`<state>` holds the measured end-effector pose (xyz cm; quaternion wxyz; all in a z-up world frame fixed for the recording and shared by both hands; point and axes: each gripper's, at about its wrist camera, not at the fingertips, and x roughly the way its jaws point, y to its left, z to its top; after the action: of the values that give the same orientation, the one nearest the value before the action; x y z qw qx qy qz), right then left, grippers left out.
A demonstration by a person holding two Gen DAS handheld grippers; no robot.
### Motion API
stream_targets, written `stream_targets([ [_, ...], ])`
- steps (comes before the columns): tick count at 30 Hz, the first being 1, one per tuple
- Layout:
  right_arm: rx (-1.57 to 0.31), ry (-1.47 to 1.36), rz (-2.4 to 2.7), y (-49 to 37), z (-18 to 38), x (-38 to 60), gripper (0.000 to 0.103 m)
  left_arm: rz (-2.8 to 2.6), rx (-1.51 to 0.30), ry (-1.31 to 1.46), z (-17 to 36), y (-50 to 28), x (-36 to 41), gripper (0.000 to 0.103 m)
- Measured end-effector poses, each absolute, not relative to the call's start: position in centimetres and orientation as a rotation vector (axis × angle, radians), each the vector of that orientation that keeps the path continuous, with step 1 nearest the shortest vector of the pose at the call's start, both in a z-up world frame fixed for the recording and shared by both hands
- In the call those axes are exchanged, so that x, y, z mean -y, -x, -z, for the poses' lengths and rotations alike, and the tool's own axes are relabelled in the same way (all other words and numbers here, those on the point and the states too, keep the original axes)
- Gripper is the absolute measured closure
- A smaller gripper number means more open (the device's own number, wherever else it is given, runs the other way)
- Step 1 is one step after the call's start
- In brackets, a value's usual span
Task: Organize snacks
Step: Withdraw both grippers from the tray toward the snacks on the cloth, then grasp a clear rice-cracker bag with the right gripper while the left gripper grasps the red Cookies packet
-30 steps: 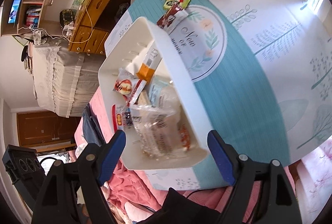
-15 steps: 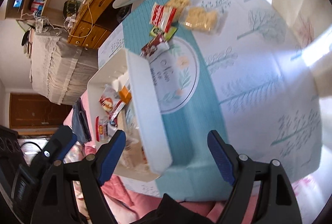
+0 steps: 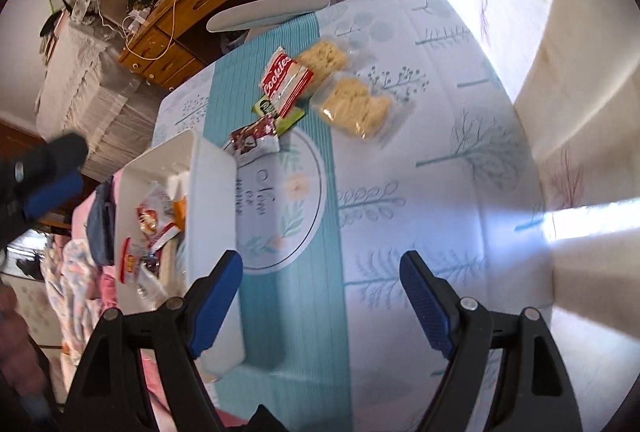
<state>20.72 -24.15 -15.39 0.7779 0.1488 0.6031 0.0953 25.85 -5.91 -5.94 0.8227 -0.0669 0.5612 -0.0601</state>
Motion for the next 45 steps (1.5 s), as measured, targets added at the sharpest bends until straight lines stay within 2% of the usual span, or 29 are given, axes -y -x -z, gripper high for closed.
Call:
stream_targets([
  [4, -1.261, -0.251, -0.209, -22.2, 15.8, 24.0, 0.021, 0.143, -1.215, 0.125, 6.9, -29.1, 6.7, 0.019],
  [11, -1.154, -0.163, -0.231, -25.6, 16.8, 23.7, 0.021, 0.155, -1.276, 0.170, 10.1, -34.9, 6.8, 0.019],
  [21, -1.043, 0.015, -0.257, -29.4, 18.5, 22.3, 0.021, 0.096, -1.329, 0.351, 15.5, -42.0, 5.8, 0.019],
  [36, -1.021, 0.273, -0.249, -33.1, 25.0, 20.4, 0.021, 0.091, -1.366, 0.497, 22.7, -45.7, 6.6, 0.019],
  [45, -1.017, 0.289, -0.289, -34.1, 26.8, 19.6, 0.021, 0.088, -1.359, 0.557, 24.8, -46.6, 6.2, 0.019],
])
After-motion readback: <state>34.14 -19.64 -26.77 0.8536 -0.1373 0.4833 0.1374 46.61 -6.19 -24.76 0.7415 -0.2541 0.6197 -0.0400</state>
